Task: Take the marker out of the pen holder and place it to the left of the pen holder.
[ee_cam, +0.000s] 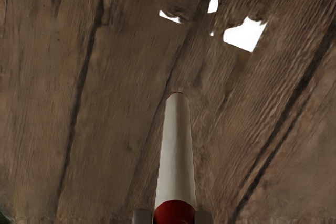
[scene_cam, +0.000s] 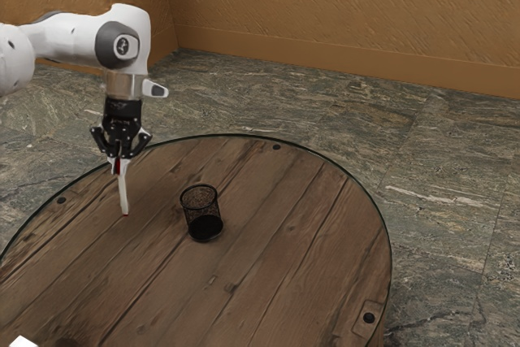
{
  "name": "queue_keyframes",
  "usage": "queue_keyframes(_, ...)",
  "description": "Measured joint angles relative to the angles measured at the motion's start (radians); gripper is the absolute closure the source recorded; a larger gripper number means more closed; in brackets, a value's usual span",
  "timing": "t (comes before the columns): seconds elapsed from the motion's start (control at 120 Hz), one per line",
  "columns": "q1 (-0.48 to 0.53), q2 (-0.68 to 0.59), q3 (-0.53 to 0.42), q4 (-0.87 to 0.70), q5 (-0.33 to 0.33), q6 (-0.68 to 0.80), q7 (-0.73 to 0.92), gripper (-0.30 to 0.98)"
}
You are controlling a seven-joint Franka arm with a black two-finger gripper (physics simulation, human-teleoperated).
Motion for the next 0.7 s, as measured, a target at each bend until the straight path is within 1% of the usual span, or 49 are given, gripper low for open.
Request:
queue_keyframes(0.125, 0.0, 0.09, -0.001, 0.052, 0.031, -0.094, -0.018, 0.77)
queue_keyframes(0.283, 0.0, 0.18, 0.01, 0.116, 0.065, -0.154, -0.033, 0.77)
queue_keyframes(0.442, 0.0, 0.219, 0.016, 0.129, 0.073, -0.181, -0.047, 0.43)
queue_keyframes(0.5, 0.0, 0.221, 0.016, 0.13, 0.074, -0.184, -0.051, 0.33)
queue_keyframes(0.592, 0.0, 0.21, 0.015, 0.129, 0.074, -0.176, -0.057, 0.21)
queue_keyframes(0.7, 0.0, 0.167, -0.005, 0.122, 0.074, -0.152, -0.064, 0.13)
